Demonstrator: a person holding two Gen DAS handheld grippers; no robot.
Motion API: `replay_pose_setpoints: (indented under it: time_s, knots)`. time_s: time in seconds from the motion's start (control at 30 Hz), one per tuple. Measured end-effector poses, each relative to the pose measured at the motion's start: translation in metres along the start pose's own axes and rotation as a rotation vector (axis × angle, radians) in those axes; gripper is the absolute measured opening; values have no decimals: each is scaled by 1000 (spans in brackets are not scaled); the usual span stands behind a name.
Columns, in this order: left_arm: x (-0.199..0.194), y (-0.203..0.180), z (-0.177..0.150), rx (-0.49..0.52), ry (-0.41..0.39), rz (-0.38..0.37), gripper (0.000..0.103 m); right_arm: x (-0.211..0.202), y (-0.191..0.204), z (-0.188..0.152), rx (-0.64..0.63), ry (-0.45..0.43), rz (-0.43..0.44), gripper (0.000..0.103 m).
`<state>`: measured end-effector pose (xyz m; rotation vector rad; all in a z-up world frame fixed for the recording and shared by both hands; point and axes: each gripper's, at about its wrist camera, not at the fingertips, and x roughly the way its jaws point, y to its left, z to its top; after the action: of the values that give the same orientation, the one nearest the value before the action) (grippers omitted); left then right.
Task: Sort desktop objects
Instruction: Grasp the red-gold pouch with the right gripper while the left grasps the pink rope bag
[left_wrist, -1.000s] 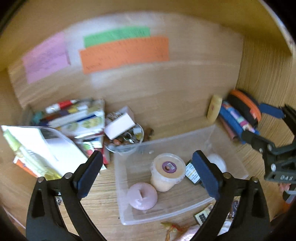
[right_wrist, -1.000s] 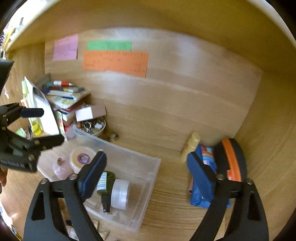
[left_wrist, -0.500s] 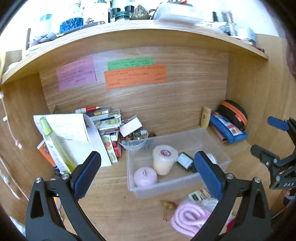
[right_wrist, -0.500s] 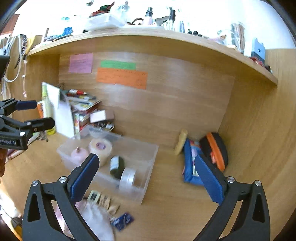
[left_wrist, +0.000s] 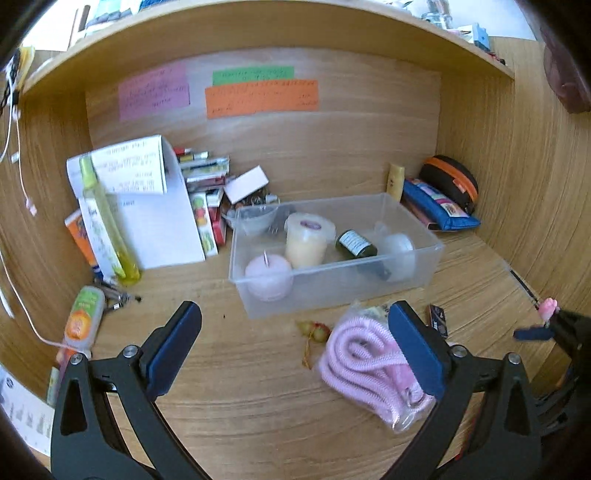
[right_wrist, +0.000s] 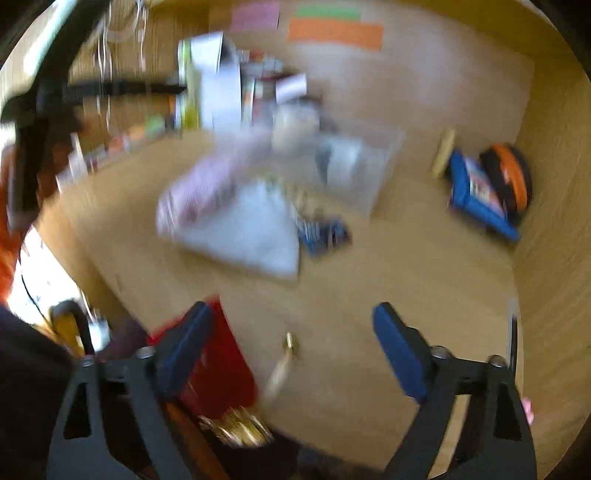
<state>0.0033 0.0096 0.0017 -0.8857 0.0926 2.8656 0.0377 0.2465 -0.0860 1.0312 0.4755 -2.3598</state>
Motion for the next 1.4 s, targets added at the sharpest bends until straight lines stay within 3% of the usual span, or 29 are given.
replay_pose_setpoints:
  time_s: [0.07,0.37,0.57,0.7,0.87,1.17,1.4]
  knots:
    - [5,4,-1,-25,17,-4,102,10,-1,-7,-11,55,-6,74]
    - [14,23,-7,-137,69,-42,102,22,-19,0,11,82,29,74]
    - [15,19,-17,-128,104,-57,102,35,-47,12,82,89,-57,77]
    - [16,12,-23,-109,118,-71,102,43,-69,21,142,91,-162,78]
    - [18,-1,-32,-106,144,-111,102,49,-92,27,242,97,-190,77]
    - [30,-33,-42,-103,195,-174,102,0,-84,21,288,-7,-48,79]
    - [56,-47,-51,-221,280,-260,102,12,-57,2,264,37,35,79]
